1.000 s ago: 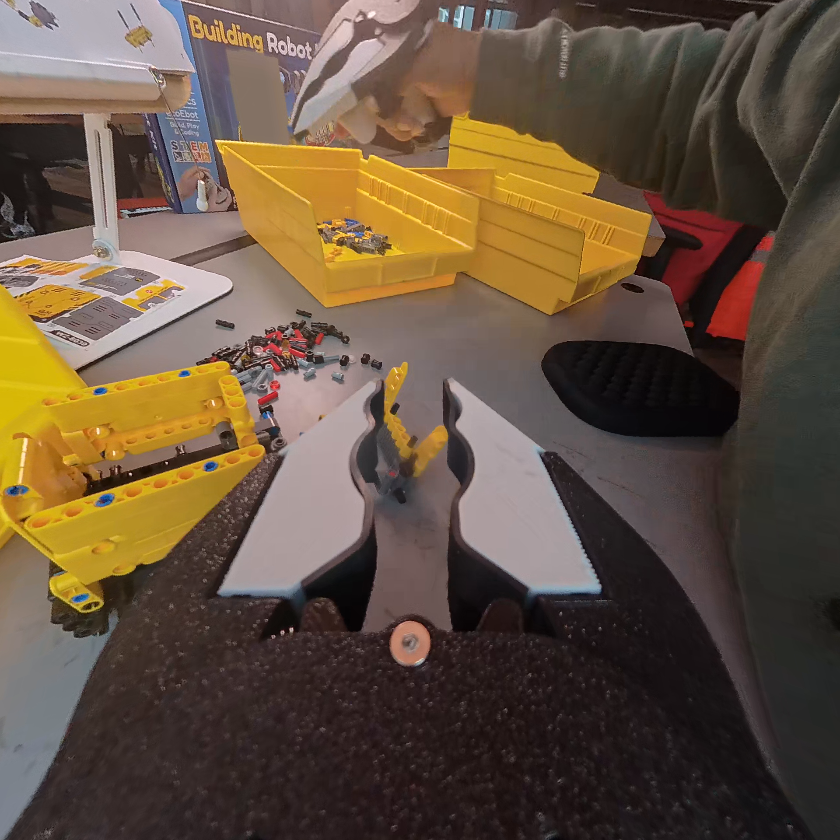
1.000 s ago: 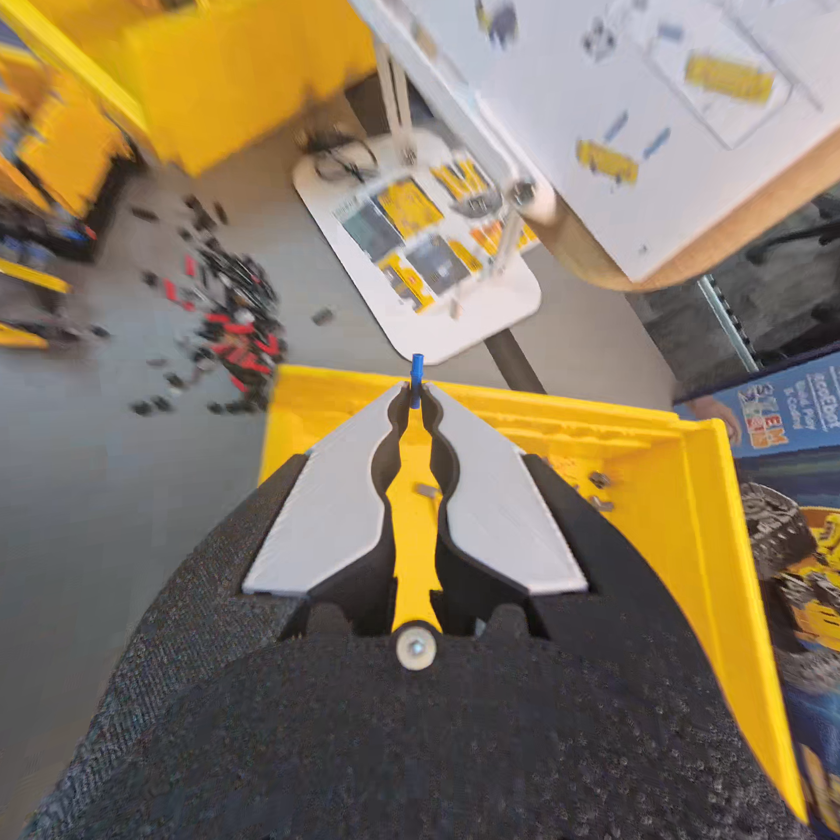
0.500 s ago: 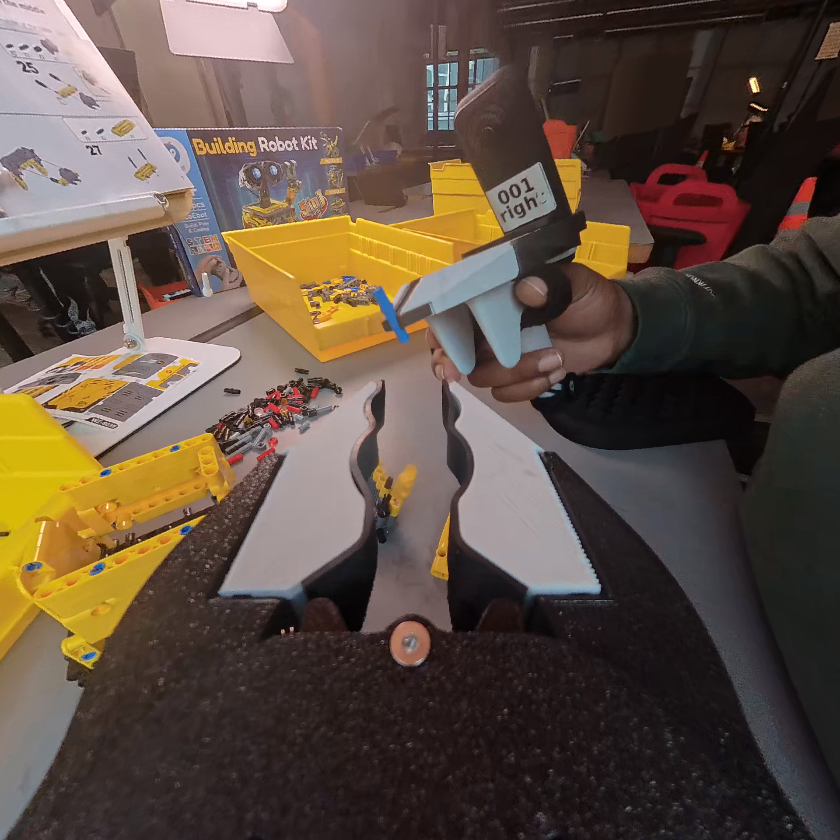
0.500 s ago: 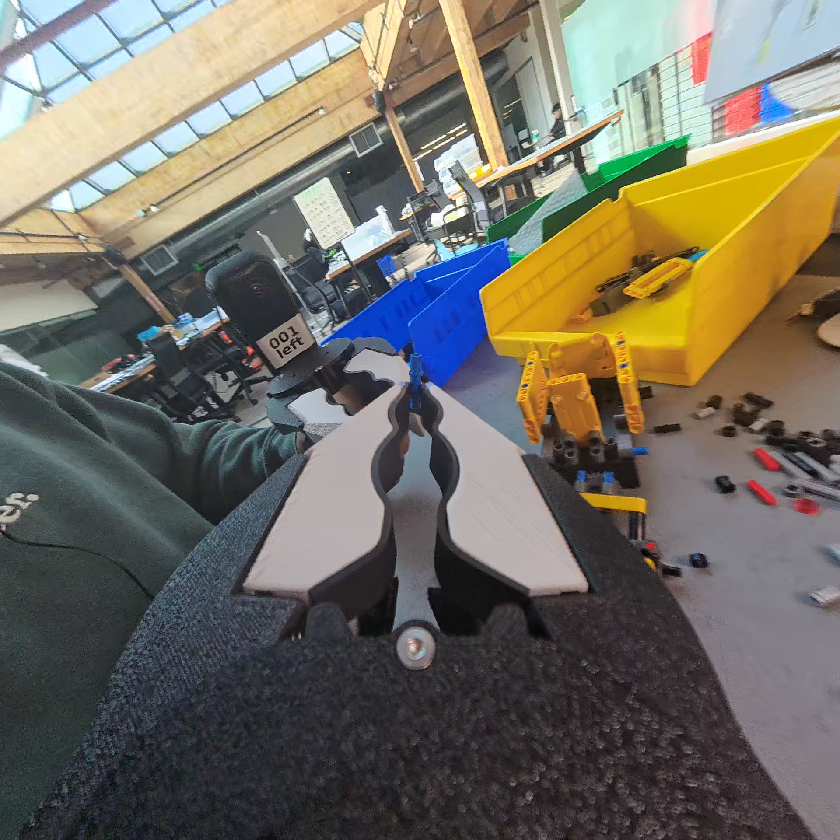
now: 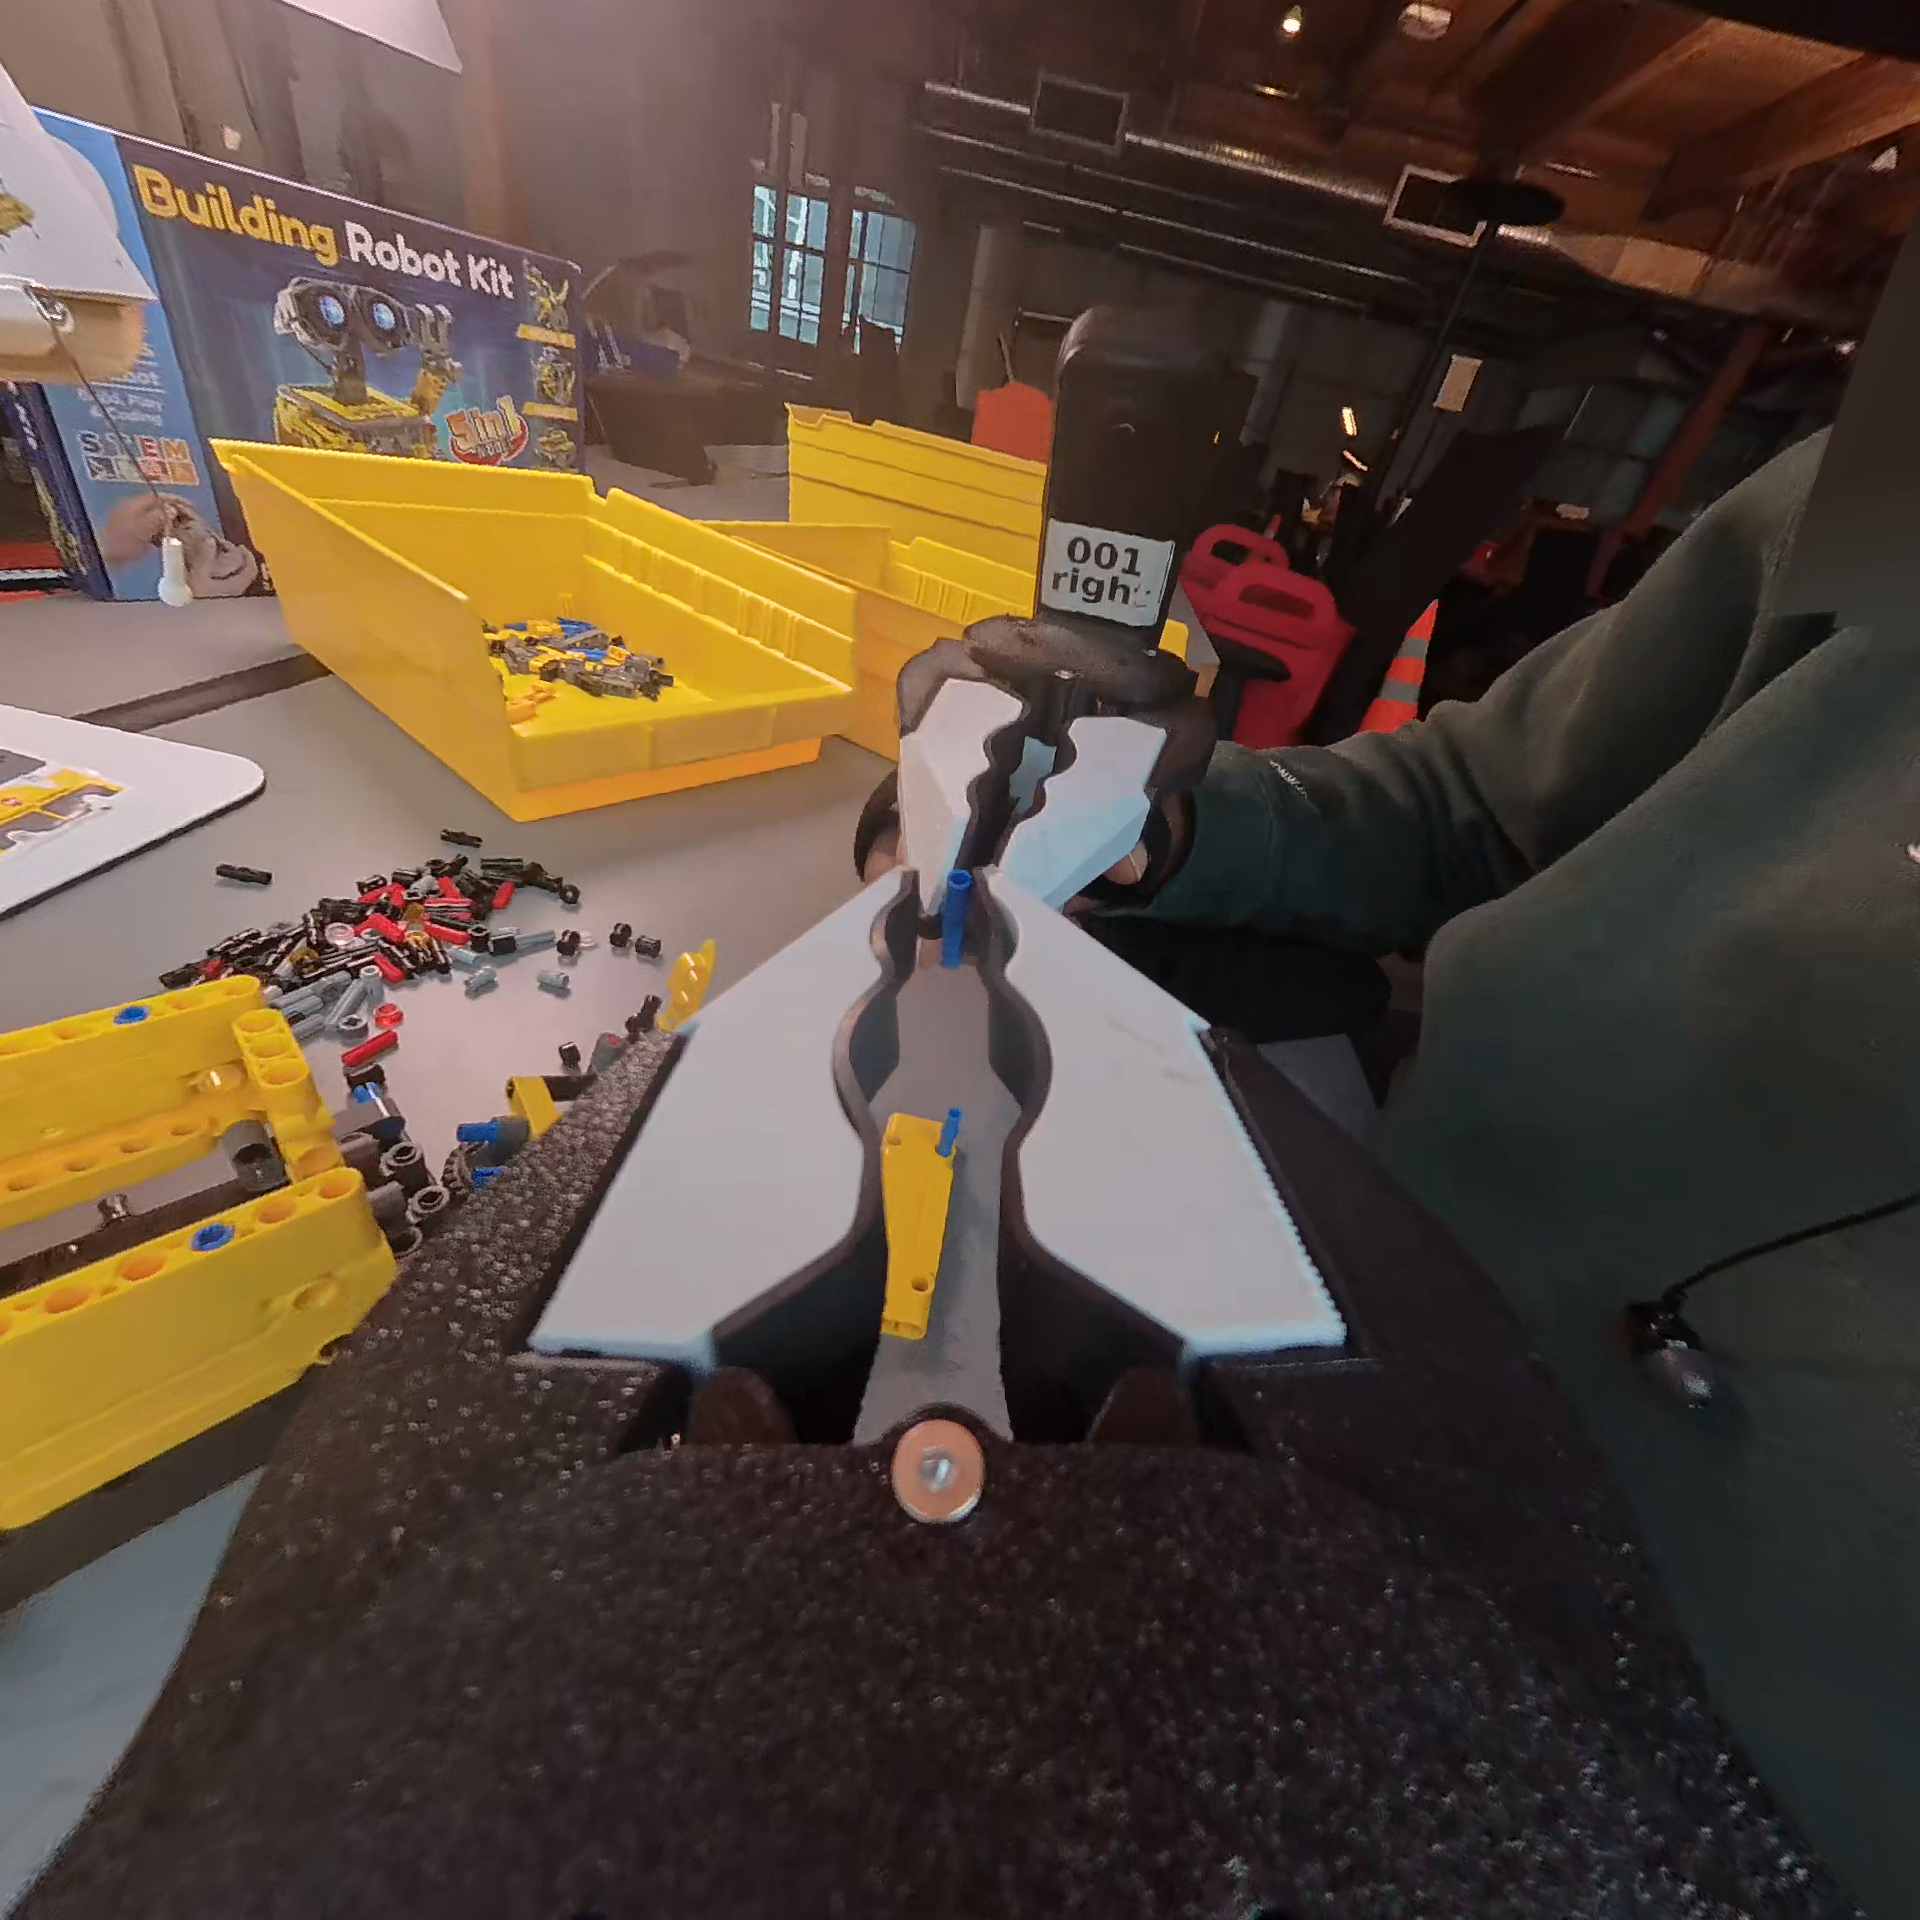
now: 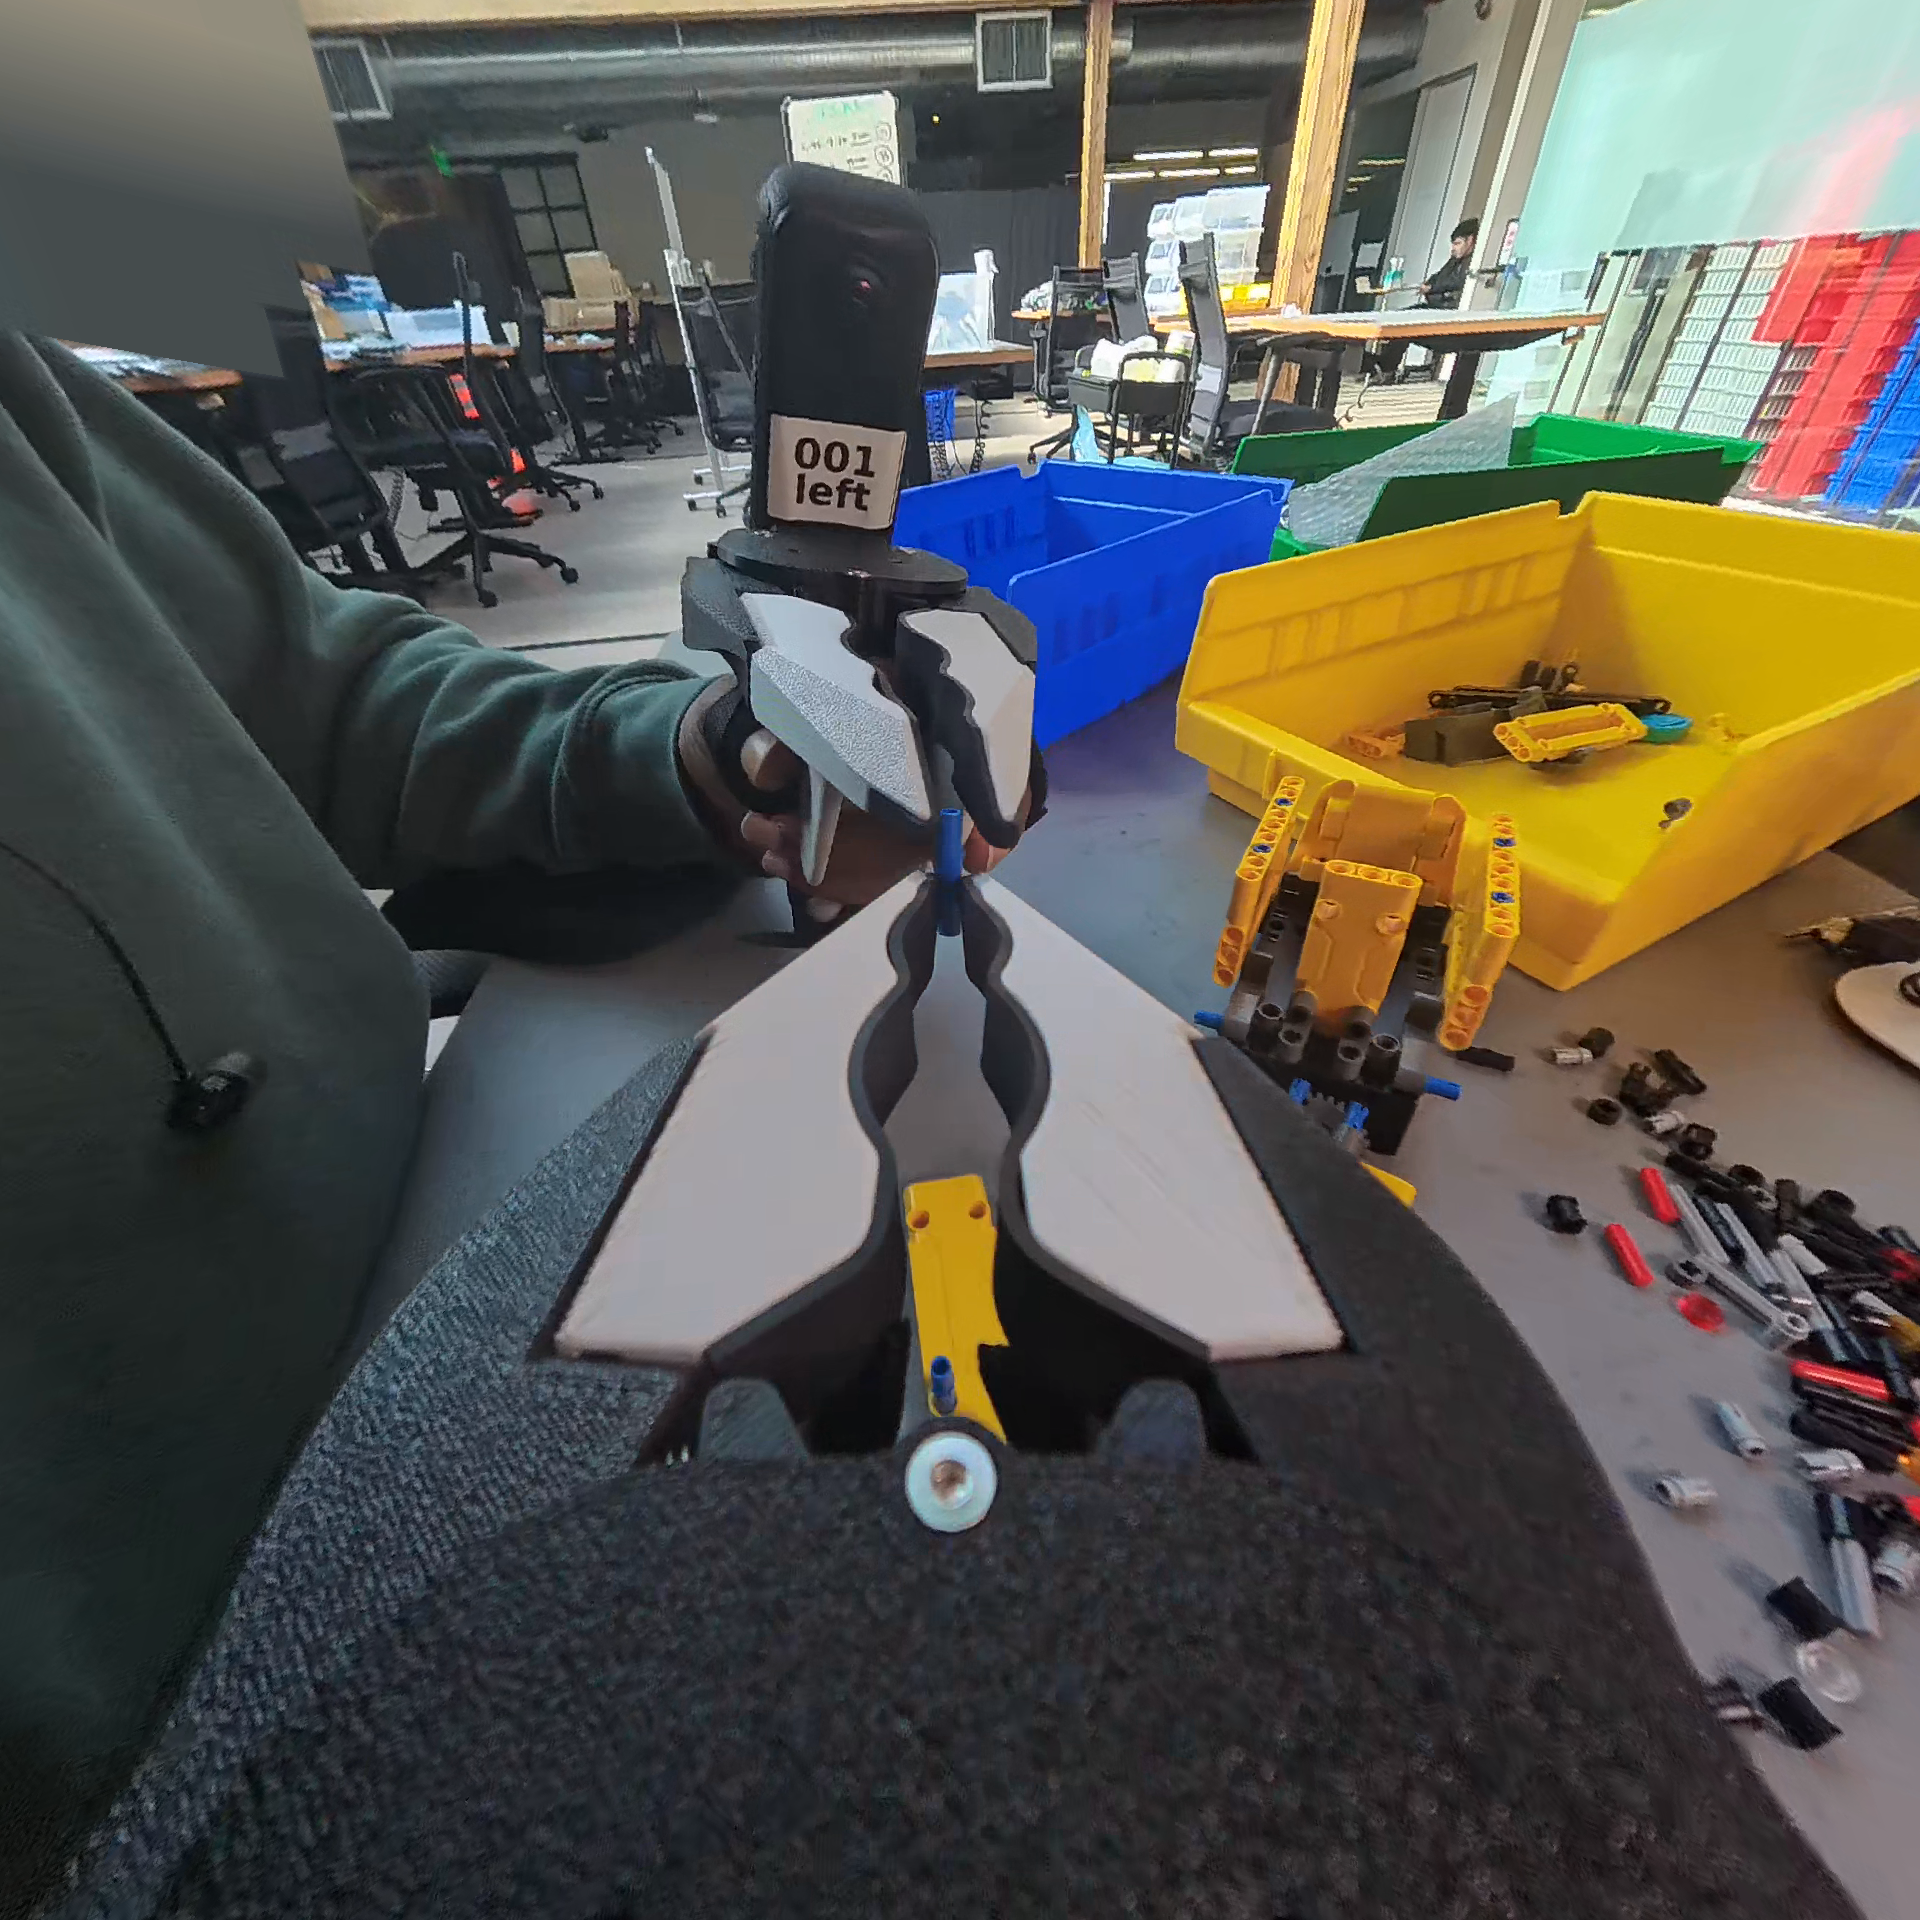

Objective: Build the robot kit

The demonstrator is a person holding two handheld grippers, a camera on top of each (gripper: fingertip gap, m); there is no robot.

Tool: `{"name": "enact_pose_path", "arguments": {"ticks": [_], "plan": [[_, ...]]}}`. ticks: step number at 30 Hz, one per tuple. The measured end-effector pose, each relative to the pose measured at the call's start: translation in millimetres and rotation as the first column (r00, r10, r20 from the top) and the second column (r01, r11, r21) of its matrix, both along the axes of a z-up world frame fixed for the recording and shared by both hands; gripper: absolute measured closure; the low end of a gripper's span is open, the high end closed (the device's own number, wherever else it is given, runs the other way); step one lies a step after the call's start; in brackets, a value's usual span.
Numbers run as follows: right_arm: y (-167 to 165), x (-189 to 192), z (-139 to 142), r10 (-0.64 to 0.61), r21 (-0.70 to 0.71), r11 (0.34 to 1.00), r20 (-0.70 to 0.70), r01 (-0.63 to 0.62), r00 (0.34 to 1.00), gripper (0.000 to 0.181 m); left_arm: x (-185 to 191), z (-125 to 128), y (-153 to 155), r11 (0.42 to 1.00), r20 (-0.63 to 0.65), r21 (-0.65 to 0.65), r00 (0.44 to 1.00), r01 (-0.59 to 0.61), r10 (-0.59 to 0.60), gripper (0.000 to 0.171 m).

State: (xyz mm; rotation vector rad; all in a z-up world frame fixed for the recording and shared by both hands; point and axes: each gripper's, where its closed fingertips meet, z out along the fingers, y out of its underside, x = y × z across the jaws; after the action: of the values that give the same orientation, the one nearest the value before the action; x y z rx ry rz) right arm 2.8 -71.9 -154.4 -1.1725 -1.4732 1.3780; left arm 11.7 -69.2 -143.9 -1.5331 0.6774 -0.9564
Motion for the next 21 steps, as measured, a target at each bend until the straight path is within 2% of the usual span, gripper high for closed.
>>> {"name": "enact_pose_path", "arguments": {"ticks": [6,9,12,14,15,21], "plan": [[3,4,-8,-0.021,0.149,0.989,0.035,0.015,0.999,0.178,4,-13,0,1.000,-0.111,0.016,0.994,0.000,0.002,0.167],[5,5,-7,-0.038,0.217,0.976,0.025,0.032,0.999,0.178,4,-13,0,1.000,-0.115,0.015,0.993,0.003,-0.001,0.167],[6,7,4,-0.051,0.210,0.976,-0.036,0.058,0.998,0.178,3,-3,1,1.000,-0.015,0.001,1.000,0.012,-0.012,0.167],[5,7,8,-0.061,0.230,0.970,-0.057,0.073,0.996,0.164,2,2,1,0.999,0.054,-0.019,0.998,0.030,-0.029,0.167],[4,7,9,-0.063,0.241,0.967,-0.064,0.076,0.996,0.164,1,4,0,0.999,0.089,-0.031,0.995,0.042,-0.040,0.167],[4,5,12,-0.106,0.324,0.936,-0.102,0.134,0.989,0.173,2,12,-1,0.991,0.223,-0.082,0.971,0.103,-0.083,0.168]]}}
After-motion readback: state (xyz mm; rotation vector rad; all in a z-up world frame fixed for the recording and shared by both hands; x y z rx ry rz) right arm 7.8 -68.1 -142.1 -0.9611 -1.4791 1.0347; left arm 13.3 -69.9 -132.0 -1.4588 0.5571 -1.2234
